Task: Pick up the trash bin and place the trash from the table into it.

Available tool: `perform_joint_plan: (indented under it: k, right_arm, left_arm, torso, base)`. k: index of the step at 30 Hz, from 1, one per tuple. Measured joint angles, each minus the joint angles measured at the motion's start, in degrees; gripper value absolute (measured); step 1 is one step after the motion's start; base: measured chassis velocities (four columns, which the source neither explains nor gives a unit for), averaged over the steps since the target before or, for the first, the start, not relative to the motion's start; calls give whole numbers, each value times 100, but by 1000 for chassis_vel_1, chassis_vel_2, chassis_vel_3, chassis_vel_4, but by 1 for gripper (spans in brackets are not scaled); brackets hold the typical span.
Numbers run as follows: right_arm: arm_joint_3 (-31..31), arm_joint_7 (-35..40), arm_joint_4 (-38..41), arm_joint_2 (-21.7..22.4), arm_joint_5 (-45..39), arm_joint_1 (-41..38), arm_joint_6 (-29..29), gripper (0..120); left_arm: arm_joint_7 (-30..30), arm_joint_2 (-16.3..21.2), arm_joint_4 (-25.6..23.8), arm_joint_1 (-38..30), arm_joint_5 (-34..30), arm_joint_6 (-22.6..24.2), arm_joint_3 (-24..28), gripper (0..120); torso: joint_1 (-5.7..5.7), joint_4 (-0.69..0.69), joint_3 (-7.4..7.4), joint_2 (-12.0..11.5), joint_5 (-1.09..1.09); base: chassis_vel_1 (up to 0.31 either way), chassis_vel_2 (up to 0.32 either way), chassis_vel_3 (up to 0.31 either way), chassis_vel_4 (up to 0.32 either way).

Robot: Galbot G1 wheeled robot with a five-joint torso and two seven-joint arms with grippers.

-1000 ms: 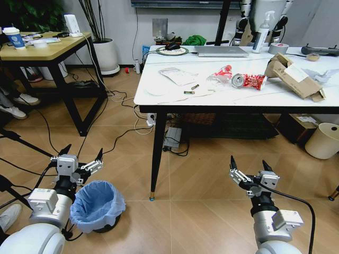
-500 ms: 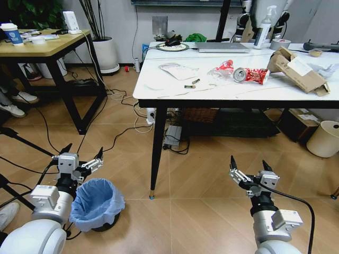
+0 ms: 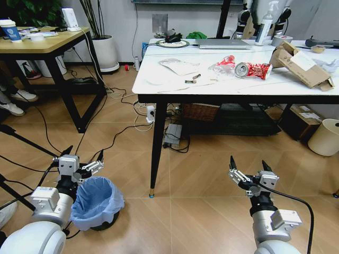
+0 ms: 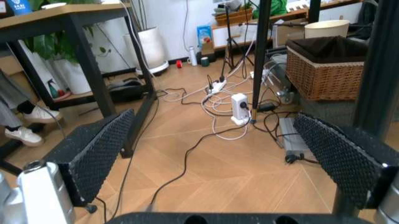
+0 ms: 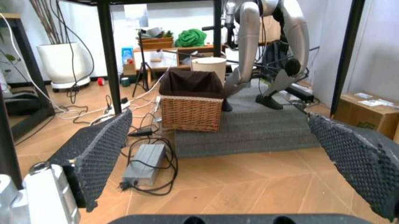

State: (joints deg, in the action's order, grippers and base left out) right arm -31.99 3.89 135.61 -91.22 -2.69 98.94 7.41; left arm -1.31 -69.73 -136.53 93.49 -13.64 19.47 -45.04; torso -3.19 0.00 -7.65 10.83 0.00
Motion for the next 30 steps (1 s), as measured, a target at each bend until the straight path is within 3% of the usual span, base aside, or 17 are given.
perform_joint_plan:
  k: [15, 22, 30]
  right_arm:
    - [-11, 51, -23, -36, 4, 7, 25, 100]
    - [-8, 239, -54, -37, 10, -65, 187, 100]
    - [2, 421, -229, -88, -141, -339, 338, 100]
  left_arm:
    - [58, 210, 229, -59, -264, -37, -116, 100]
    - [-44, 656, 778, -142, -704, 14, -331, 100]
    - [-90, 1233, 1634, -162, -1242, 524, -332, 100]
  torso:
    - [70, 0, 255, -325, 0]
    - [84, 0, 297, -382, -1]
    - [83, 0, 286, -370, -1]
  base:
    - [0, 0, 0, 0]
    - [0, 0, 0, 0]
    - [0, 0, 0, 0]
